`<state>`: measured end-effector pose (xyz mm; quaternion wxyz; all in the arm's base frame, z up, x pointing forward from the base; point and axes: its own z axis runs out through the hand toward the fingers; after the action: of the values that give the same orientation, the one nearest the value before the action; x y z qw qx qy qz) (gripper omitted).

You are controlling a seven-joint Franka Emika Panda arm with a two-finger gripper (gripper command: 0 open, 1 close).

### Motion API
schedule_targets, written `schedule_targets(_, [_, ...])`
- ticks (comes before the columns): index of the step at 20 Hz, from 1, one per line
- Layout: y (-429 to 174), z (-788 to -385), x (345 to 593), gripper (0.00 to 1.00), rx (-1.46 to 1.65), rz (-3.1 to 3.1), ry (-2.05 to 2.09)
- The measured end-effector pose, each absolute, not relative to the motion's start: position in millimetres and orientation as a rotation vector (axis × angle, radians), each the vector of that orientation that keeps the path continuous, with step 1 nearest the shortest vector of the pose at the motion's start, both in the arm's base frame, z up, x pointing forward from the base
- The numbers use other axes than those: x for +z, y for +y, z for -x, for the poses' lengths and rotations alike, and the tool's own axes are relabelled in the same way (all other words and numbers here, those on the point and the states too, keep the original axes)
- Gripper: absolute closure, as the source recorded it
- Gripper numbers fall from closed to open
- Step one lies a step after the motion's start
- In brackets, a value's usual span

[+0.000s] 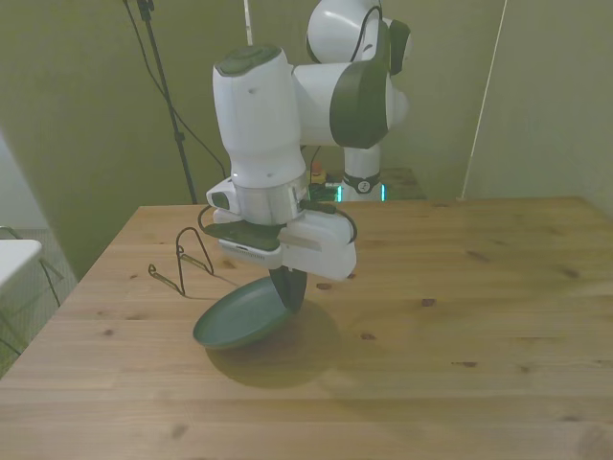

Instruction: Unload the plate

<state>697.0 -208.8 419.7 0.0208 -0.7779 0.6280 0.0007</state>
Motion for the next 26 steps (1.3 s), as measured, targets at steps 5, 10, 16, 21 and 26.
schedule_targets(5, [-203.3,-698.4,387.2,1.00,-0.025,2.453,1.984])
schedule_targets(10, [-203.3,-697.6,374.5,0.00,-0.051,2.468,1.984])
schedule_targets(16, [-204.1,-695.5,374.9,0.00,-0.083,2.466,1.980])
schedule_targets(21, [-204.2,-692.7,377.8,0.00,-0.085,2.462,1.980])
schedule_targets(26, [-204.8,-690.2,383.7,0.00,-0.096,2.455,1.979])
